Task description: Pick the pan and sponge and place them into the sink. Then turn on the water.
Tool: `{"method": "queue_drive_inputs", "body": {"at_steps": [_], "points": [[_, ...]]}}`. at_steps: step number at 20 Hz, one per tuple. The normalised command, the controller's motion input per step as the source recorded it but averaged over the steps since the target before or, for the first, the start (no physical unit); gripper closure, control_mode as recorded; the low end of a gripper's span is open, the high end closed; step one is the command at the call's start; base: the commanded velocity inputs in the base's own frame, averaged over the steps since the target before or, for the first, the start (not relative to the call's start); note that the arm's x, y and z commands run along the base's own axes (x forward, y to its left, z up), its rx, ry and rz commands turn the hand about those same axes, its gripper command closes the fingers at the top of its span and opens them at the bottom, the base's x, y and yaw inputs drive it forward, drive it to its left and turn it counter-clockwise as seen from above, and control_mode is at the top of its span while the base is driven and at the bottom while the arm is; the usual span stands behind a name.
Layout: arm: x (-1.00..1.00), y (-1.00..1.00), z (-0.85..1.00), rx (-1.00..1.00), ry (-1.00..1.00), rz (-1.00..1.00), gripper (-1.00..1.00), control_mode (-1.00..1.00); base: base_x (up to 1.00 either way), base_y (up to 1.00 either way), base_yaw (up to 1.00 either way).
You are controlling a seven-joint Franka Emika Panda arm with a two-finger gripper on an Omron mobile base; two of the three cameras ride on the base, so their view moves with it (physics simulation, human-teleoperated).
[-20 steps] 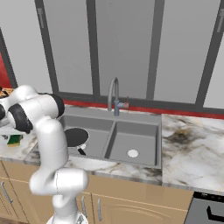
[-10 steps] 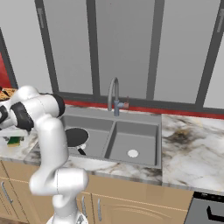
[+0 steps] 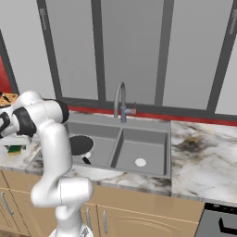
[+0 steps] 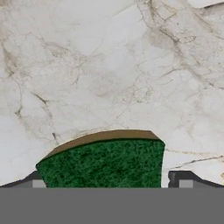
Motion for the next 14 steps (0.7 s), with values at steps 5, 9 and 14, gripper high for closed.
{"method": "queue_drive_inputs", "body": {"at_steps": [5, 9, 14], "points": [[0.06, 0.2, -0.29, 0.0, 0.0, 0.0, 1.0, -1.0, 0.0, 0.0, 0.0], [0.0, 0.13, -0.25, 0.0, 0.0, 0.0, 1.0, -1.0, 0.0, 0.0, 0.0], [-0.03, 0.05, -0.02, -0.04, 0.01, 0.0, 1.0, -1.0, 0.0, 0.0, 0.0]]}}
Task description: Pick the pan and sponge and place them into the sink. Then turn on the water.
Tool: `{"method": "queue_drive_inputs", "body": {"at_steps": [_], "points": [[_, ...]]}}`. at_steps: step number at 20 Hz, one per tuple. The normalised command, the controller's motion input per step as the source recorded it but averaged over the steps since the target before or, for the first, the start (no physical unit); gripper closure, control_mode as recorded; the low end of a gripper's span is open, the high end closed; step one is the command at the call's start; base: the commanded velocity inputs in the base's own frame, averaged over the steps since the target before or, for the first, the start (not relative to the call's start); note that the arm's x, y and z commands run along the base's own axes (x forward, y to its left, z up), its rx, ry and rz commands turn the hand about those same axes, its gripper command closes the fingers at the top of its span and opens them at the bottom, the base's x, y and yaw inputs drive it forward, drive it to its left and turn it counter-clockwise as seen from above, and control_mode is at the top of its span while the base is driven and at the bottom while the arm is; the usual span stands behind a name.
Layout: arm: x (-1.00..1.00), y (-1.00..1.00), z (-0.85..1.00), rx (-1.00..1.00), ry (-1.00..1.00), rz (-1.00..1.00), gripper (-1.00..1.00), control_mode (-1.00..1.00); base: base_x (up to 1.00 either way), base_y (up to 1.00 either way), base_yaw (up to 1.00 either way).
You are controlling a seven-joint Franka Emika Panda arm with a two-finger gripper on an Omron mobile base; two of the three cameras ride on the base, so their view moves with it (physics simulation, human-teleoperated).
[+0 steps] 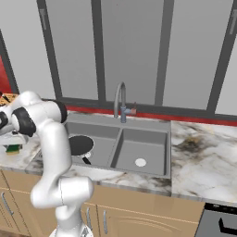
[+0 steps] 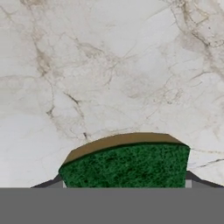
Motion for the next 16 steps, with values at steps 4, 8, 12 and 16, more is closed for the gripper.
{"method": "queue_drive_inputs", "body": {"at_steps": [4, 8, 12, 16], "points": [[-0.16, -0.17, 0.26, -0.04, 0.04, -0.03, 1.0, -1.0, 0.0, 0.0, 0.0], [-0.23, -0.29, 0.27, -0.03, 0.03, -0.05, 1.0, -1.0, 0.0, 0.0, 0.0], [-0.14, -0.31, 0.29, -0.03, 0.04, -0.08, 1.0, -1.0, 0.0, 0.0, 0.0], [-0.08, -0.33, 0.31, -0.02, 0.04, -0.09, 1.0, -1.0, 0.0, 0.0, 0.0]]}}
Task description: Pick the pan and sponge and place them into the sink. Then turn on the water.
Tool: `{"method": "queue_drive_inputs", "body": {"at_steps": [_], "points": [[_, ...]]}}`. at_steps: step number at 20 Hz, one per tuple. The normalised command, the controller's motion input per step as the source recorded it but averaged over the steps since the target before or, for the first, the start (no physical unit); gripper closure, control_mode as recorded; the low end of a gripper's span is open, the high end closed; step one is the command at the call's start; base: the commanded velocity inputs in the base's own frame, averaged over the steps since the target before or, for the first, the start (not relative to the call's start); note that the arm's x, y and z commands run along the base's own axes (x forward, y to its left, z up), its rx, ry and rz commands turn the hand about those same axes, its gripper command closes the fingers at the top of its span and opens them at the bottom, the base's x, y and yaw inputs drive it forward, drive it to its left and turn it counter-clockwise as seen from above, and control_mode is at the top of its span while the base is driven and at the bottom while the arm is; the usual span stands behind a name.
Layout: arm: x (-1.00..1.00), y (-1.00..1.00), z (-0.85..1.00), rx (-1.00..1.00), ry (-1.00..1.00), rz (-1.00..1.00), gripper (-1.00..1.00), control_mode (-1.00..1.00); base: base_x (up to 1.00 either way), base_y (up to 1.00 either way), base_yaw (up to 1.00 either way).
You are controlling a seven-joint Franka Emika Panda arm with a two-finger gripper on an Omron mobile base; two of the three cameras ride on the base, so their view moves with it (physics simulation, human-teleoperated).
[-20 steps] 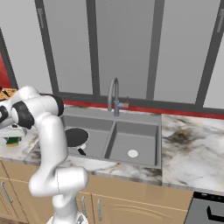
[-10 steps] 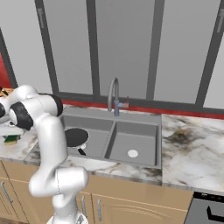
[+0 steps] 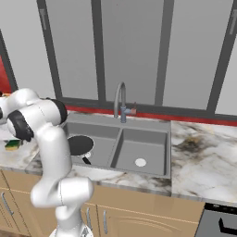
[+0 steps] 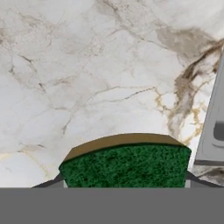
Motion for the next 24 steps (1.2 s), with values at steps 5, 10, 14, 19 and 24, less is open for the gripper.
{"method": "queue_drive_inputs", "body": {"at_steps": [5, 10, 14, 19, 24], "points": [[-0.02, -0.36, 0.27, -0.04, 0.02, -0.09, 1.0, -1.0, 0.0, 0.0, 0.0], [-0.11, -0.44, 0.21, -0.04, -0.01, -0.05, 1.0, -1.0, 0.0, 0.0, 0.0], [-0.08, -0.48, 0.15, -0.06, -0.01, -0.04, 1.0, -1.0, 0.0, 0.0, 0.0], [-0.11, -0.52, 0.19, -0.05, -0.03, -0.01, 1.0, -1.0, 0.0, 0.0, 0.0], [-0.15, -0.52, 0.19, -0.04, -0.05, 0.0, 1.0, -1.0, 0.0, 0.0, 0.0]]}}
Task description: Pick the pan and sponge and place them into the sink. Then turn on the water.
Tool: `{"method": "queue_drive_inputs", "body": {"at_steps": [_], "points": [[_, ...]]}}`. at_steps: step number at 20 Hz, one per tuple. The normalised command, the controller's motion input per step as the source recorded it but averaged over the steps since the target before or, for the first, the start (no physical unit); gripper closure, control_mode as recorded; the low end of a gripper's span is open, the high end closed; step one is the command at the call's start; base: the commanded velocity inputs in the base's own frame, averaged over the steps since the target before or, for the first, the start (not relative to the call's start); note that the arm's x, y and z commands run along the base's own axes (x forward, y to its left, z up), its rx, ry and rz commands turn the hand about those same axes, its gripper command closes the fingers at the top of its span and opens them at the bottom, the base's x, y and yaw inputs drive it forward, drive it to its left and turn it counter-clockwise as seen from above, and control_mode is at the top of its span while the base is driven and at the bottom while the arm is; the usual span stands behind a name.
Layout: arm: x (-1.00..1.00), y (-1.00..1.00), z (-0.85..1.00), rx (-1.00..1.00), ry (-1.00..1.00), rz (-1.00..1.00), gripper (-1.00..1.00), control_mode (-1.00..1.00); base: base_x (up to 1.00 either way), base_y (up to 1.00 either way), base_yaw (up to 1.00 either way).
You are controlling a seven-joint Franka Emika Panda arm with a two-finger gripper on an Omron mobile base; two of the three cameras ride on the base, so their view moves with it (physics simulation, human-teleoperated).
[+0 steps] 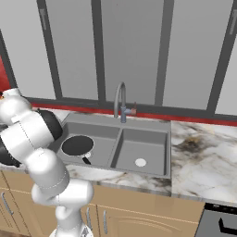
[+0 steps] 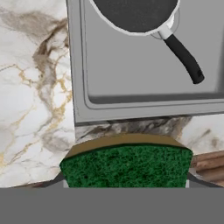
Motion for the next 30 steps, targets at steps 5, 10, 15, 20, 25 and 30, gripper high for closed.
{"method": "queue_drive_inputs", "body": {"at_steps": [5, 10, 15, 20, 25, 30], "points": [[-0.16, -0.51, 0.18, -0.02, -0.1, 0.0, 1.0, -1.0, 0.0, 0.0, 0.0], [-0.15, -0.42, 0.12, 0.0, -0.17, 0.04, 1.0, -1.0, 0.0, 0.0, 0.0], [-0.02, -0.42, 0.09, 0.02, -0.13, 0.06, 1.0, -1.0, 0.0, 0.0, 0.0], [0.02, -0.4, 0.15, 0.07, 0.01, 0.02, 1.0, -1.0, 0.0, 0.0, 0.0], [0.19, -0.24, 0.12, 0.11, 0.09, 0.01, 1.0, -1.0, 0.0, 0.0, 0.0], [0.24, -0.15, 0.01, 0.1, 0.04, 0.06, 1.0, -1.0, 0.0, 0.0, 0.0]]}}
